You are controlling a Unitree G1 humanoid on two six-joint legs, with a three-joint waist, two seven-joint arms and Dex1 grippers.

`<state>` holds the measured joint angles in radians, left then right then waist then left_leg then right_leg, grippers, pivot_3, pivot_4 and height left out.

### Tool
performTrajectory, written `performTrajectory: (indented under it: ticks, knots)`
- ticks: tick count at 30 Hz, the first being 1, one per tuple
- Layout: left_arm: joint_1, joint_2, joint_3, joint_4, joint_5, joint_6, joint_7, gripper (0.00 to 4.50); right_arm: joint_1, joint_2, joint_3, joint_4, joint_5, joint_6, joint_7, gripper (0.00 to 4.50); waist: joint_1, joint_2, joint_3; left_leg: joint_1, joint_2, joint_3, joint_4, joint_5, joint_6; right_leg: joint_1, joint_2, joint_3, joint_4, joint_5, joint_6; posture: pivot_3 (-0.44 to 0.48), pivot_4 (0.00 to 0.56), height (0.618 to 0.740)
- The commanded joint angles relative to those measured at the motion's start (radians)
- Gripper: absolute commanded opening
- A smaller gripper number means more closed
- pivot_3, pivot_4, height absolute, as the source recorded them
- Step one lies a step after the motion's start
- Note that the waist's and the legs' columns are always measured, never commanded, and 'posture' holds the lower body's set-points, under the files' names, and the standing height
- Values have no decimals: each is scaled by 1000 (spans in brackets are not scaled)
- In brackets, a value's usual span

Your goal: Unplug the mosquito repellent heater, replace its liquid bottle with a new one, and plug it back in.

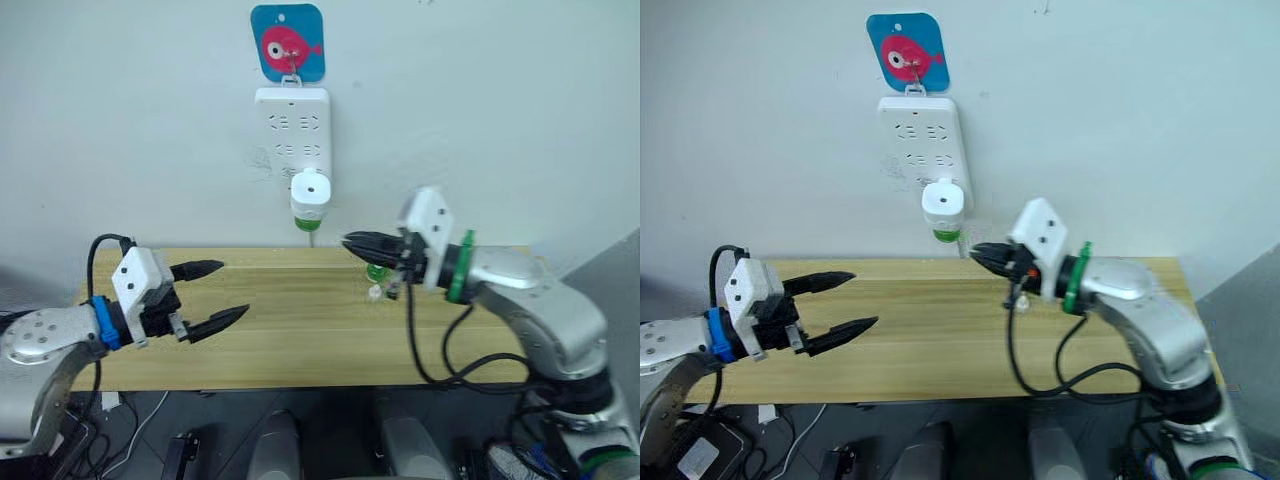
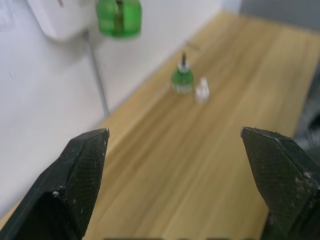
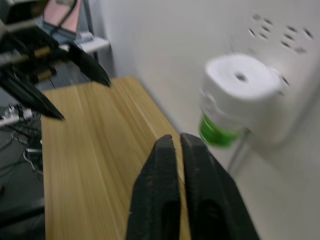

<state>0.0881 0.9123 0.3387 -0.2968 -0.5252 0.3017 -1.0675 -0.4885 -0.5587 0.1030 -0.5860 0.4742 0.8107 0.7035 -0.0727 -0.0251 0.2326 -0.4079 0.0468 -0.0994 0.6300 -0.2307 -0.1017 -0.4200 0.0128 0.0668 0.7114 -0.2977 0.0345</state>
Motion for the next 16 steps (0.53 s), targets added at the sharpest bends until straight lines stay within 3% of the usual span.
performTrajectory:
  ticks: [1,4,9,13,16]
  knots:
    - [-20,62,11,71,57,-64,-65,4500,89,-231,-50,11,-39,-109,193,1641,6,-1,-1,0,0,0,0,0,0,0,0,0,0,0,0,-38,120,725]
    - [-6,103,-2,109,111,-81,-81,4500,147,-386,-65,109,-113,-264,290,2729,10,-2,-5,0,-1,1,0,0,0,0,0,0,-2,0,0,-31,106,725]
    - [14,105,5,128,176,-84,-44,4500,175,-453,-121,255,-137,-392,359,4482,-9,-4,-18,2,0,4,0,0,0,0,0,2,0,0,0,-1,85,725]
    - [56,98,28,143,243,-88,24,4500,216,-496,-148,339,-153,-491,437,4482,-8,-4,-27,2,-1,4,0,0,0,1,-1,2,0,0,0,13,81,725]
    - [55,80,45,141,207,-78,22,4500,200,-482,-134,372,-160,-525,446,4482,-8,-5,-31,2,0,4,0,0,0,1,-1,2,1,0,0,26,77,725]
